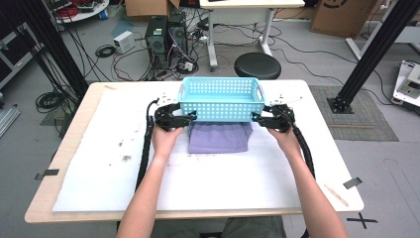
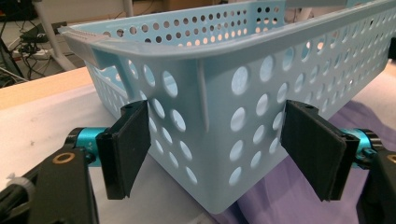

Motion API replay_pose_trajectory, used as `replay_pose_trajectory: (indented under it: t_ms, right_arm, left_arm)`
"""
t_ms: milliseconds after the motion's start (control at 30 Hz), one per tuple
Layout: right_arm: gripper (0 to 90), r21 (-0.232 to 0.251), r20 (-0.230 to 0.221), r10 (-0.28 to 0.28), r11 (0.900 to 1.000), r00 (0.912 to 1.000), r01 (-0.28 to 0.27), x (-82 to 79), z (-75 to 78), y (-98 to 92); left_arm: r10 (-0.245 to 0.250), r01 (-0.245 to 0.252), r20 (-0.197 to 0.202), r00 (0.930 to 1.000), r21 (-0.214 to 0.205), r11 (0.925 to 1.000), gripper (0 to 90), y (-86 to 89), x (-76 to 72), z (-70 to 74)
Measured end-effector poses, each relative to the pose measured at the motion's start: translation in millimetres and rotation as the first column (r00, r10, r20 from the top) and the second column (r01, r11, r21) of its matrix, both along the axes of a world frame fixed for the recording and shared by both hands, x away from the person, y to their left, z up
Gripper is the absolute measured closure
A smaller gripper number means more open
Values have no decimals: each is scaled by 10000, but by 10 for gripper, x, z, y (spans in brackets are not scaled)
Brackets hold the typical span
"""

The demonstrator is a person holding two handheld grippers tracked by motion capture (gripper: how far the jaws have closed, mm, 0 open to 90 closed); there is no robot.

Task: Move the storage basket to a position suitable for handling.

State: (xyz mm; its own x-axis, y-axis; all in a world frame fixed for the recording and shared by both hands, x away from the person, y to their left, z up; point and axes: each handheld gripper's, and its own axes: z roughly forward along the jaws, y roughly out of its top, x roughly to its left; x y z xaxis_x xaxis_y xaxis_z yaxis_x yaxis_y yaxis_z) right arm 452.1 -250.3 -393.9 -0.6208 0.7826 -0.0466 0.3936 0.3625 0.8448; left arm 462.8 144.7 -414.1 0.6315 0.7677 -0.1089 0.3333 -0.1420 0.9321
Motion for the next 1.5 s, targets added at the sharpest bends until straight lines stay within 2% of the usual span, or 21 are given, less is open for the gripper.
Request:
replay_pose_trajectory:
  t_ms: [100, 233, 267, 300, 367, 533, 567, 633, 667, 733, 800, 900, 967, 1000, 1100, 1133, 1167, 1200, 1233, 1367, 1500]
  right_arm:
    - [444, -5, -2, -8, 10000, 10000, 8, 48, 10, 9]
    - [441, -222, -168, -176, 9996, 9997, 172, 79, -22, 20]
    - [442, -360, -212, -324, 9989, 9993, 316, 80, -34, 27]
    - [445, -488, -139, -444, 9979, 9989, 436, 80, -40, 33]
    - [465, -591, -11, -651, 9961, 9979, 649, 90, -46, 36]
    - [492, -536, -376, -812, 9954, 9960, 792, 99, -93, 27]
    - [501, -531, -359, -825, 9953, 9959, 805, 92, -103, 27]
    - [501, -499, -298, -826, 9955, 9961, 811, 86, -114, 26]
    - [484, -465, -285, -877, 9952, 9957, 863, 79, -115, 29]
    - [403, -480, -118, -1054, 9933, 9944, 1048, 61, -107, 20]
    - [378, -417, -60, -1127, 9928, 9936, 1123, 34, -89, -20]
    - [348, -259, 44, -994, 9947, 9950, 995, -31, -40, -122]
    - [346, -234, 155, -927, 9954, 9956, 931, -81, 2, -190]
    - [342, -334, 279, -847, 9958, 9960, 856, -114, 35, -236]
    - [331, -569, 388, -687, 9959, 9969, 709, -191, 127, -331]
    - [330, -582, 395, -607, 9963, 9974, 629, -213, 159, -363]
    - [323, -631, 385, -522, 9965, 9979, 546, -228, 192, -396]
    - [318, -693, 426, -479, 9963, 9979, 508, -241, 225, -423]
    - [319, -810, 509, -439, 9956, 9977, 479, -255, 259, -447]
    - [319, -1119, 689, -292, 9930, 9972, 368, -290, 354, -512]
    - [318, -1460, 705, -15, 9892, 9975, 118, -300, 409, -516]
  left_arm:
    - [146, -145, 59, 9999, -108, 9998, 250, -12, 13, -12]
    - [138, -139, 27, 9999, 262, 9996, 271, -28, 18, -29]
    - [77, -75, -40, 10000, 568, 9984, 282, -38, 18, -38]
    - [77, -75, -40, 10000, 568, 9984, 289, -38, 18, -38]
    - [160, -145, -206, 9997, 711, 9974, 293, -75, 15, -43]
    - [282, -207, -522, 9982, 1374, 9903, 291, -101, 19, -82]
    - [281, -185, -652, 9975, 1429, 9896, 283, -92, 26, -97]
    - [237, -131, -854, 9961, 1227, 9924, 272, -75, 36, -116]
    - [293, -173, -868, 9958, 1358, 9906, 265, -74, 32, -113]
    - [415, -244, -848, 9955, 1942, 9807, 252, -72, 8, -89]
    - [365, -142, -857, 9957, 2480, 9687, 247, -48, -28, -55]
    - [219, 110, -1194, 9926, 2682, 9633, 246, 44, -106, 19]
    - [198, 194, -1289, 9915, 2961, 9550, 246, 122, -173, 91]
    - [179, 224, -1242, 9921, 3158, 9486, 247, 174, -220, 144]
    - [106, 217, -915, 9957, 3449, 9384, 247, 299, -329, 269]
    - [70, 248, -868, 9962, 3602, 9325, 247, 348, -359, 319]
    - [70, 248, -868, 9962, 3602, 9325, 247, 348, -359, 319]
    - [117, 284, -932, 9956, 4175, 9082, 247, 432, -391, 428]
    - [108, 309, -929, 9956, 4359, 8995, 247, 476, -405, 484]
    - [-79, 444, -848, 9964, 4374, 8982, 247, 607, -465, 652]
    - [-390, 647, -672, 9970, 4410, 8952, 245, 628, -501, 725]
